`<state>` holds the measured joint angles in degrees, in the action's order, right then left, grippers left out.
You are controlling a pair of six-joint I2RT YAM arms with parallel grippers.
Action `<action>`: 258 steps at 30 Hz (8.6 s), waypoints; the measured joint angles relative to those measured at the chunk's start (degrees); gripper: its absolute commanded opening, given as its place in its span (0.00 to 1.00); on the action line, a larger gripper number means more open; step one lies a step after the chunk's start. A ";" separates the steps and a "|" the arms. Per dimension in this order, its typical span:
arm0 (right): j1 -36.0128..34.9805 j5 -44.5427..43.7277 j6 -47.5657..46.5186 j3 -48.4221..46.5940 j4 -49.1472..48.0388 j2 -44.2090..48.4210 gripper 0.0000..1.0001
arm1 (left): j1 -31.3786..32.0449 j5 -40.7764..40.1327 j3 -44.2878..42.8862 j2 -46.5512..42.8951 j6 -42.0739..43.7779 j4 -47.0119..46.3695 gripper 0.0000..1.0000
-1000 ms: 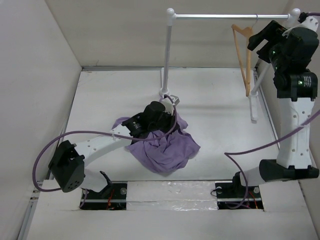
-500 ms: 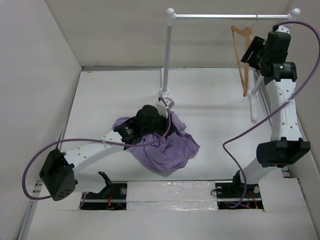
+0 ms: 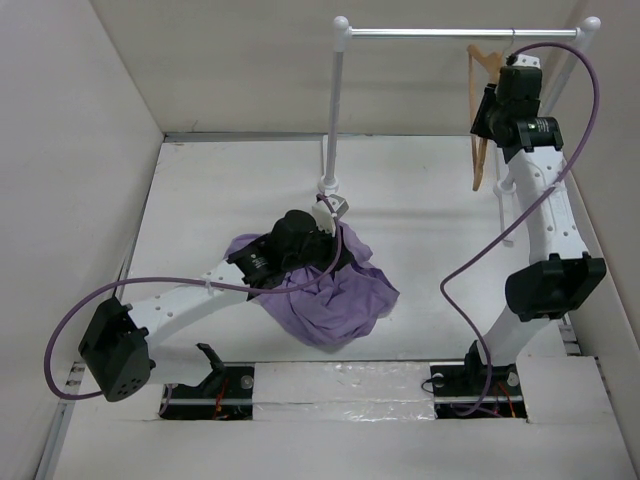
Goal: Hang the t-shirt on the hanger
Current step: Pick up the hanger from the clothesline, then place the T-shirt on the hanger.
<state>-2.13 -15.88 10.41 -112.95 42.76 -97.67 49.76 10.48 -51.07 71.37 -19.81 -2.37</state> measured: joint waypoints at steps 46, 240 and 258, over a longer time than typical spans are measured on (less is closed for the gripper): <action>-1.14 28.79 7.58 27.87 -6.99 30.08 0.00 | -9.49 -0.66 -13.25 12.13 -0.42 -0.02 0.00; -63.93 -19.63 4.39 57.66 -69.35 33.11 0.00 | -17.73 -1.33 -37.05 6.99 -32.74 -2.25 0.72; -67.60 -28.35 -12.57 59.23 -80.59 27.26 0.00 | -17.73 -6.27 -36.41 9.20 -45.27 -2.89 0.53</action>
<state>-69.73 -44.23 -2.15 -53.71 -37.82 -70.41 32.03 4.21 -87.48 80.58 -65.08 -5.26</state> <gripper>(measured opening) 0.213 0.539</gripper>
